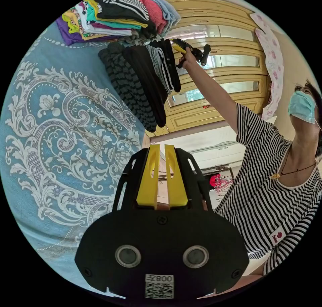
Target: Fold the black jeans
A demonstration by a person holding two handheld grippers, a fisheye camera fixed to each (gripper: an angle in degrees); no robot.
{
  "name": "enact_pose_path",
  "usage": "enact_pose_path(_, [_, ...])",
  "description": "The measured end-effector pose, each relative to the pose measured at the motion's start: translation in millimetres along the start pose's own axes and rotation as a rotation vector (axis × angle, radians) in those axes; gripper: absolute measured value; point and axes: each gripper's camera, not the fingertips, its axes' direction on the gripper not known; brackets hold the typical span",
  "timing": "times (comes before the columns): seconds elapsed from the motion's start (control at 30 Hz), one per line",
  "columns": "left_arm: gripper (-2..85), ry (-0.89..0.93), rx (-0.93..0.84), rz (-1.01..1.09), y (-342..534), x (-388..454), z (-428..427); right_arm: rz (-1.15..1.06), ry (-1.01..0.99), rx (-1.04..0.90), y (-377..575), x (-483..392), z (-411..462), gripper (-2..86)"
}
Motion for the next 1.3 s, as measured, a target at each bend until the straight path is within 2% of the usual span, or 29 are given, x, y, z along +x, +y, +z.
enact_pose_path(0.1, [2.7, 0.040, 0.012, -0.034, -11, 11, 12, 0.009, 0.076, 0.015, 14, -6, -2, 10.2])
enact_pose_path(0.27, [2.1, 0.087, 0.007, -0.017, -26, 43, 30, 0.100, -0.060, 0.077, 46, 15, -32, 4.6])
enact_pose_path(0.33, [1.9, 0.096, 0.007, -0.009, -28, 59, 35, 0.218, -0.204, 0.077, 65, 36, -50, 3.1])
enact_pose_path(0.43, [1.7, 0.111, 0.004, 0.007, -30, 87, 40, 0.312, -0.301, 0.122, 91, 51, -83, 2.3])
enact_pose_path(0.5, [1.7, 0.100, 0.008, 0.032, -28, 114, 42, 0.306, -0.346, 0.170, 111, 53, -110, 2.0])
enact_pose_path(0.67, [2.1, 0.055, 0.035, 0.098, -23, 174, 41, 0.343, -0.708, 0.366, 182, 64, -190, 1.6])
enact_pose_path(0.83, [3.0, -0.019, 0.092, 0.198, -18, 249, 33, 0.219, -0.955, 0.526, 245, 28, -293, 1.4])
enact_pose_path(1.03, [5.5, -0.200, 0.280, 0.371, 8, 394, 4, -0.047, -1.124, 0.681, 306, -46, -440, 1.3])
enact_pose_path(1.2, [8.7, -0.428, 0.630, 0.403, 102, 558, -29, -0.141, -1.348, 0.747, 362, -105, -542, 1.1])
enact_pose_path(1.3, [10.6, -0.604, 0.758, 0.395, 160, 641, -33, -0.132, -1.422, 0.705, 394, -135, -587, 1.0])
